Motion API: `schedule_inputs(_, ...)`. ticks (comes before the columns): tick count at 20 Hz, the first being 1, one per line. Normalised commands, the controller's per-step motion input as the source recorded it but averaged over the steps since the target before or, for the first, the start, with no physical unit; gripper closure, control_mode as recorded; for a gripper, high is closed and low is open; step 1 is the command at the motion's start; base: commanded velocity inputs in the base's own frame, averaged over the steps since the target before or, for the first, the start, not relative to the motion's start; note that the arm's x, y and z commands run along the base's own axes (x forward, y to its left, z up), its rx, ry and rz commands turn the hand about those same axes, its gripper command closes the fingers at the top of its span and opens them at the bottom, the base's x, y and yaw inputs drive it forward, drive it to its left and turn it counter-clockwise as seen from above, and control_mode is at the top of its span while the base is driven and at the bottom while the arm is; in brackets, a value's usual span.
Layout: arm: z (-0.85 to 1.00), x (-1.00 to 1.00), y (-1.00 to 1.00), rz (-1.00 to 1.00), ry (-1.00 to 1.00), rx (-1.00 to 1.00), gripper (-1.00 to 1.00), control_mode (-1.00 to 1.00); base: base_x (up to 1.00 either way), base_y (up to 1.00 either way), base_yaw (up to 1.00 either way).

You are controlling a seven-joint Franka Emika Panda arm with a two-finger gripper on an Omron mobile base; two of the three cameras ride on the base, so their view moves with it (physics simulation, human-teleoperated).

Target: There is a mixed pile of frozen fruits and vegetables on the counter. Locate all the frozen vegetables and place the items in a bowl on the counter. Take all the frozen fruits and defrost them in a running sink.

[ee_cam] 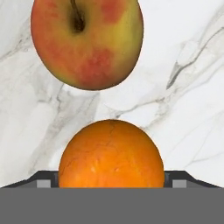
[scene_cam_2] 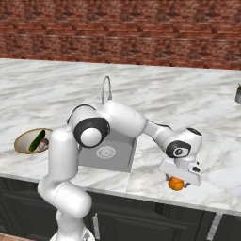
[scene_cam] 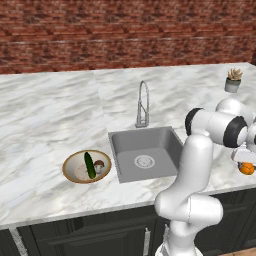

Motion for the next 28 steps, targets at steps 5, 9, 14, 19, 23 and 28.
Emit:
schedule_inputs(5,-0.01,0.0,0.0,0.0,0.0,0.0,1.0,-1.0,0.0,0.0,0.0)
schedule_inputs(9,0.38,-0.1,0.14,0.02,-0.07,0.0,1.0,-1.0,0.0,0.0,0.0)
schedule_inputs(14,0.8,0.0,0.52,0.07,-0.24,0.0,1.0,-1.0,0.0,0.0,0.0)
schedule_inputs(19,0.66,-0.04,0.79,0.07,-0.21,-0.07,1.0,-1.0,0.0,0.0,0.0)
schedule_inputs(23,0.48,0.04,0.91,0.07,-0.14,-0.06,1.0,-1.0,0.0,0.0,0.0)
schedule_inputs(28,0.05,0.19,1.0,0.04,-0.05,-0.12,1.0,-1.0,0.0,0.0,0.0)
